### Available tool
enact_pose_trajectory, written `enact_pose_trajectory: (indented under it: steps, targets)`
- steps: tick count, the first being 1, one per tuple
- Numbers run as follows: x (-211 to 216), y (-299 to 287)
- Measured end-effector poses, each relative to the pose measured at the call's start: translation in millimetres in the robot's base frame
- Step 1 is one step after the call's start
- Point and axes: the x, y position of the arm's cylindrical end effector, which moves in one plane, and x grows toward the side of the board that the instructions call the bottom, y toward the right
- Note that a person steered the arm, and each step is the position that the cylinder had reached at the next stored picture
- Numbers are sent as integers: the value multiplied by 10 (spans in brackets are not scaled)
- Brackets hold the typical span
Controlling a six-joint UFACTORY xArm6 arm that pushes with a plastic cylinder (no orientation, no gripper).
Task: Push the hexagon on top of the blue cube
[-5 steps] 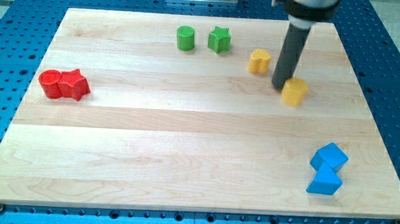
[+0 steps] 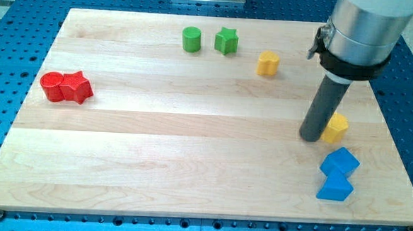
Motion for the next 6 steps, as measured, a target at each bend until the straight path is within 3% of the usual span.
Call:
enact_pose_trajectory:
  steps: [2,4,6]
  targets:
    - [-610,108]
    - [105,197]
    - [-497,-187]
